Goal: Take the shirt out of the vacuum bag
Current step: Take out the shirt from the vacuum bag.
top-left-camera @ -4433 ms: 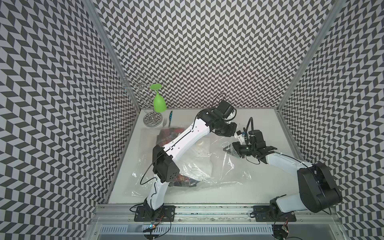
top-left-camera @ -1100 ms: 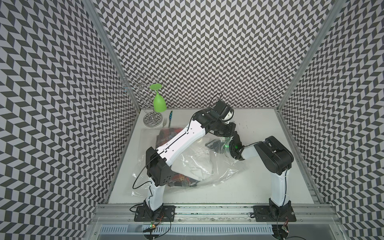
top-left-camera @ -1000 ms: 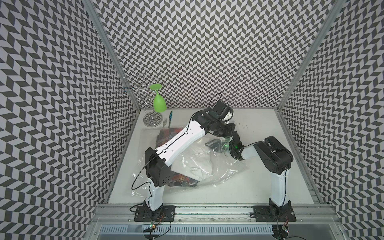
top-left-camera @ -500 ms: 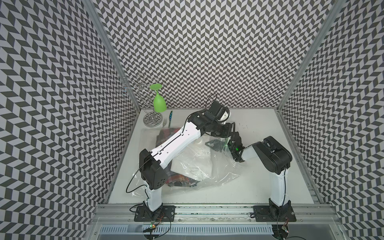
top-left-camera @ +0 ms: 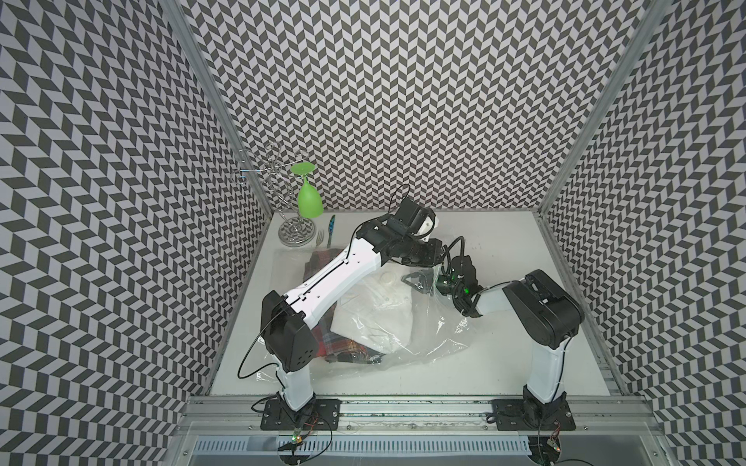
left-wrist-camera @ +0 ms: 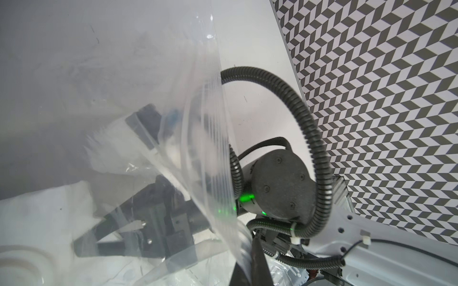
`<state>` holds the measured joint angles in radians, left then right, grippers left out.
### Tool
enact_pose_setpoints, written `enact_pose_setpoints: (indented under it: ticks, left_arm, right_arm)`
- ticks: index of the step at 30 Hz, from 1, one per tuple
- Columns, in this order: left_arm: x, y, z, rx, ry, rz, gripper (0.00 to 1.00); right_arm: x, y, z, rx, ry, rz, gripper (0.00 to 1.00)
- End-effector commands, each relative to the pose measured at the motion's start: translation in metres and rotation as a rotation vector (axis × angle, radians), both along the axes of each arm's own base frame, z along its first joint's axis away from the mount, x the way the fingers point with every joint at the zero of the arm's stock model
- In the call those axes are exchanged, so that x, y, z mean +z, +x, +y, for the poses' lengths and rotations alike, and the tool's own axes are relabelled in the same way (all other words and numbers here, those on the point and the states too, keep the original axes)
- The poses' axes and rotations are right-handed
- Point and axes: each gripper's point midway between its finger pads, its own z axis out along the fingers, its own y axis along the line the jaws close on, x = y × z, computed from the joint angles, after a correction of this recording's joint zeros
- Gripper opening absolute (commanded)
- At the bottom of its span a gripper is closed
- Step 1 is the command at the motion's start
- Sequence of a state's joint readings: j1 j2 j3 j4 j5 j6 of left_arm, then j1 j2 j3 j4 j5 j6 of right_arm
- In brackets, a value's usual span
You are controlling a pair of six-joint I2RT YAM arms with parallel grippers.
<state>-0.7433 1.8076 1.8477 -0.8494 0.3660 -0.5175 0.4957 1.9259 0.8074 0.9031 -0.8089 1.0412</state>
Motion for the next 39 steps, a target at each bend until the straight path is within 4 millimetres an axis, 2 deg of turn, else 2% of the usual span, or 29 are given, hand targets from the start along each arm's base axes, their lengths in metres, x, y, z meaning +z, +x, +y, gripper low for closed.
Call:
enact_pose_setpoints:
  ticks: [1,8,15,18,23,28,30,35,36,39]
  left_arm:
    - [0.008,0.002,0.006,0.0,-0.024,-0.018,0.0]
    - [-0.001,0.007,0.007,0.0,-0.018,-0.01,0.0]
    - [-0.012,0.009,0.013,0.009,-0.001,0.002,0.0]
    - [-0.019,0.009,0.016,0.015,0.005,0.007,0.0]
    - [-0.028,0.009,0.017,0.017,0.007,0.021,0.0]
    - [-0.035,0.012,0.011,0.012,-0.002,0.04,0.0]
    - [-0.039,0.01,0.006,0.0,-0.011,0.052,0.0]
    - [-0.046,0.002,-0.011,-0.048,-0.051,0.071,0.0]
    - [-0.046,-0.001,-0.015,-0.061,-0.066,0.077,0.09]
    - [-0.047,-0.005,-0.018,-0.07,-0.099,0.094,0.43]
  right_arm:
    - [0.027,-0.015,0.001,0.038,0.027,-0.019,0.0]
    - [0.024,-0.024,-0.006,0.032,-0.026,0.048,0.0]
    - [0.022,-0.008,-0.021,-0.011,-0.095,0.116,0.0]
    - [0.027,-0.006,-0.03,-0.03,-0.106,0.129,0.0]
    - [0.016,-0.018,-0.039,-0.043,-0.126,0.201,0.0]
    - [0.017,-0.024,-0.052,-0.096,-0.137,0.201,0.0]
    - [0.013,-0.023,-0.058,-0.115,-0.156,0.219,0.0]
    - [-0.019,-0.023,-0.081,-0.161,-0.216,0.294,0.0]
    - [-0.025,-0.023,-0.085,-0.166,-0.228,0.3,0.0]
    - [-0.041,-0.024,-0.095,-0.174,-0.255,0.319,0.0]
